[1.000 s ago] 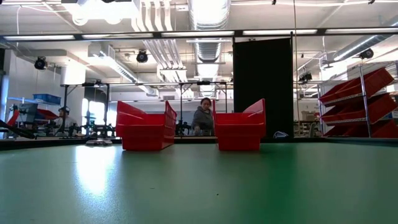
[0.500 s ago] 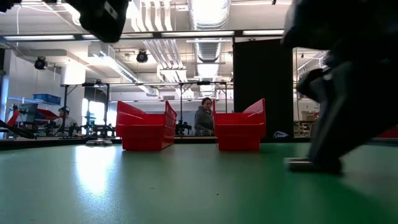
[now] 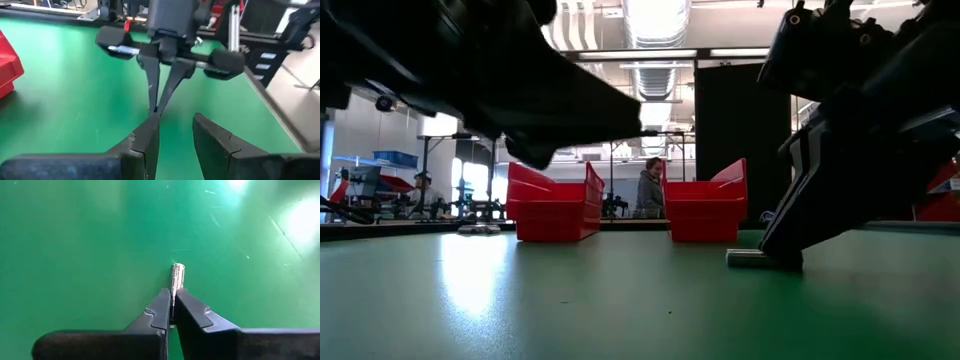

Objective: Sort batteries
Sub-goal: Put the silver battery into the right red bin

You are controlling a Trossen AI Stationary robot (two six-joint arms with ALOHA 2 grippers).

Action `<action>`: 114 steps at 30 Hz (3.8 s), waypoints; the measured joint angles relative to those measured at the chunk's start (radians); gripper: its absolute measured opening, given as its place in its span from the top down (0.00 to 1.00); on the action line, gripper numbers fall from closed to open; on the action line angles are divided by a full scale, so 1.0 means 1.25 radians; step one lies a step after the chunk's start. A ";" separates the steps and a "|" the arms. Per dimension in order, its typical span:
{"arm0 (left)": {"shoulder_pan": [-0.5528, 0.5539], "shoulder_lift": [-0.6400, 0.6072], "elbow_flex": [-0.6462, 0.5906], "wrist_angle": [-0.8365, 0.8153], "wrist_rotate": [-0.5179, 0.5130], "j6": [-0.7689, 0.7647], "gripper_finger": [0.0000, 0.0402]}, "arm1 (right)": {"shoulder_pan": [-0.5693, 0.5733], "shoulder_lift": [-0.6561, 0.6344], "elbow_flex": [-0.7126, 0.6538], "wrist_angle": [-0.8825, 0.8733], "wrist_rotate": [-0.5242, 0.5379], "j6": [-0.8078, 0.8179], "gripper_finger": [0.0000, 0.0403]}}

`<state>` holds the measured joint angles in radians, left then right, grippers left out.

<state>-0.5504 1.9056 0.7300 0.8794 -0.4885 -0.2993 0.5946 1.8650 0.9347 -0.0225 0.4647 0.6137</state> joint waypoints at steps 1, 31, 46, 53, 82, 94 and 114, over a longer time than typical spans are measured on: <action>0.006 0.010 0.004 0.000 0.000 0.002 0.75 | 0.001 0.001 -0.003 0.007 0.012 0.000 0.95; 0.029 -0.347 -0.193 -0.135 0.051 0.066 0.70 | -0.034 0.037 -0.139 0.337 0.149 0.001 0.84; 0.023 -0.426 -0.409 0.002 0.032 -0.047 0.70 | -0.043 0.110 -0.135 0.341 0.092 0.034 0.86; 0.023 -0.423 -0.409 0.002 0.028 -0.041 0.70 | -0.043 0.103 -0.135 0.328 0.069 0.014 0.89; 0.023 -0.422 -0.407 0.002 0.027 -0.040 0.70 | -0.131 -0.035 0.094 -0.094 -0.074 -0.090 0.91; 0.023 -0.422 -0.407 0.002 0.027 -0.040 0.70 | -0.241 -0.037 0.390 -0.594 -0.108 -0.266 0.92; 0.023 -0.422 -0.407 0.002 0.028 -0.040 0.70 | -0.570 0.021 0.439 -0.661 -0.184 -0.494 0.92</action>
<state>-0.5220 1.3785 0.2211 0.8814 -0.4539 -0.3497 -0.1181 1.8917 1.4831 -0.8488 0.2352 -0.0040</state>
